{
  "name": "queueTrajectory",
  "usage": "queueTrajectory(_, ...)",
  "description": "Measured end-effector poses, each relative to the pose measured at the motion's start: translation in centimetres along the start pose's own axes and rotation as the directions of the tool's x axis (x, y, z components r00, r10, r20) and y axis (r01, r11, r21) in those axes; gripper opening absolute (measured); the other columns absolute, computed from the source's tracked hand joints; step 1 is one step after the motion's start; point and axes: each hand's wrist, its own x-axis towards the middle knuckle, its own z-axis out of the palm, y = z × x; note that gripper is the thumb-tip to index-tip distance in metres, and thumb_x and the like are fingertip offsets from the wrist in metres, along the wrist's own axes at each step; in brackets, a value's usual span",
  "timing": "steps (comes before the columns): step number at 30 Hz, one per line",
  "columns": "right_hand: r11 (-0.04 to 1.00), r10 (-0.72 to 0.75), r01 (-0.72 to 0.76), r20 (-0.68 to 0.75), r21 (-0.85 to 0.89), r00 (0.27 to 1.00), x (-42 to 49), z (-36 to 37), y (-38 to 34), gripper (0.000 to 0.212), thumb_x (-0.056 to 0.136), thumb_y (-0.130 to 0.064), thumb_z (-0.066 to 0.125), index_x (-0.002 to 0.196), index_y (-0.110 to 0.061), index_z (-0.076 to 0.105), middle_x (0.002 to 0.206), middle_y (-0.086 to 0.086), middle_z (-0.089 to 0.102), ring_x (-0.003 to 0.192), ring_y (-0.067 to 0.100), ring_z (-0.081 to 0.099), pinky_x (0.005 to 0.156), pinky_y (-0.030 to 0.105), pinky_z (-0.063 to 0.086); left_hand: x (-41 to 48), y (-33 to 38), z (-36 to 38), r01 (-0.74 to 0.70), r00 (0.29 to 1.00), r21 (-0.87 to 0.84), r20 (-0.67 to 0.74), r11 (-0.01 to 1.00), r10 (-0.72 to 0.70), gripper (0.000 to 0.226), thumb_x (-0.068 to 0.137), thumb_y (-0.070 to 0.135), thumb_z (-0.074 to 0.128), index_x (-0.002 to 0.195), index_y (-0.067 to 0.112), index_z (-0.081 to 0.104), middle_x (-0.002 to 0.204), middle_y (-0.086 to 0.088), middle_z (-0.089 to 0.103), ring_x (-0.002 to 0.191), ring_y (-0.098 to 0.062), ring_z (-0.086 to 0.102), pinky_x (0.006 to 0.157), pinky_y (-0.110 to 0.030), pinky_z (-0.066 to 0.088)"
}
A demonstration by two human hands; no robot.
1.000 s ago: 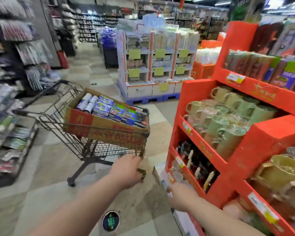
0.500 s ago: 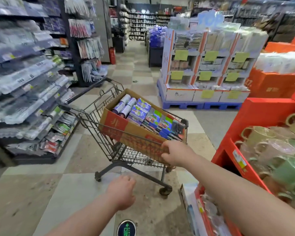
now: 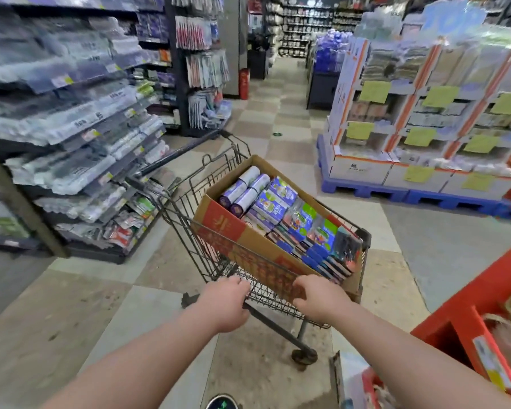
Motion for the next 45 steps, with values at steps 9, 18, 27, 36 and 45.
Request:
queueTrajectory(9,0.996,0.085,-0.088,0.106,0.027,0.991,6.2,2.2,0.0,0.04,0.088,-0.036,0.05,0.126,-0.025,0.053,0.13,0.001,0.055,0.121,0.025,0.054,0.096,0.033,0.046,10.0,-4.3,-7.2,-0.083,0.985,0.034,-0.149,0.996,0.087,0.053,0.09,0.044,0.051,0.135,0.018,0.042,0.131,-0.005,0.047,0.123,-0.028,0.046,0.1,-0.042,0.042)
queueTrajectory(18,0.963,0.222,-0.239,0.133,0.129,0.966,15.4,-0.5,-2.3,0.031,0.084,-0.033,0.05,0.114,-0.027,0.056,0.115,-0.002,0.058,0.109,0.023,0.058,0.086,0.031,0.048,19.4,-10.7,-11.6,-0.2,0.968,0.044,-0.145,0.979,0.204,0.04,0.092,0.04,0.051,0.126,0.02,0.046,0.123,-0.003,0.051,0.117,-0.025,0.05,0.089,-0.038,0.044)
queueTrajectory(27,0.925,0.297,-0.315,0.112,0.211,0.948,21.4,-3.0,-2.7,0.041,0.091,-0.034,0.052,0.131,-0.023,0.052,0.133,0.002,0.055,0.121,0.023,0.053,0.097,0.034,0.046,25.7,-13.5,-9.4,-0.248,0.969,0.009,-0.008,0.969,0.248,0.053,0.092,0.043,0.05,0.139,0.022,0.04,0.133,-0.003,0.048,0.124,-0.024,0.046,0.096,-0.039,0.044)
queueTrajectory(36,0.913,0.174,-0.228,0.181,0.337,0.968,32.0,-5.0,-4.1,0.039,0.093,-0.028,0.052,0.129,-0.014,0.054,0.132,0.006,0.057,0.117,0.024,0.056,0.093,0.03,0.046,29.9,-17.2,-8.2,-0.083,0.995,-0.098,0.055,0.992,0.089,0.055,0.089,0.044,0.053,0.138,0.021,0.041,0.137,-0.001,0.043,0.129,-0.023,0.042,0.103,-0.037,0.041)
queueTrajectory(45,-0.071,0.287,-0.646,0.636,0.76,0.717,39.2,-3.3,-1.4,0.048,0.091,-0.056,0.052,0.119,-0.016,0.05,0.124,0.017,0.059,0.101,0.028,0.063,0.066,0.032,0.047,33.9,-16.2,-7.7,-0.042,0.997,-0.116,0.062,0.992,0.049,0.052,0.092,0.044,0.049,0.138,0.022,0.043,0.136,0.003,0.045,0.128,-0.019,0.042,0.103,-0.032,0.038)
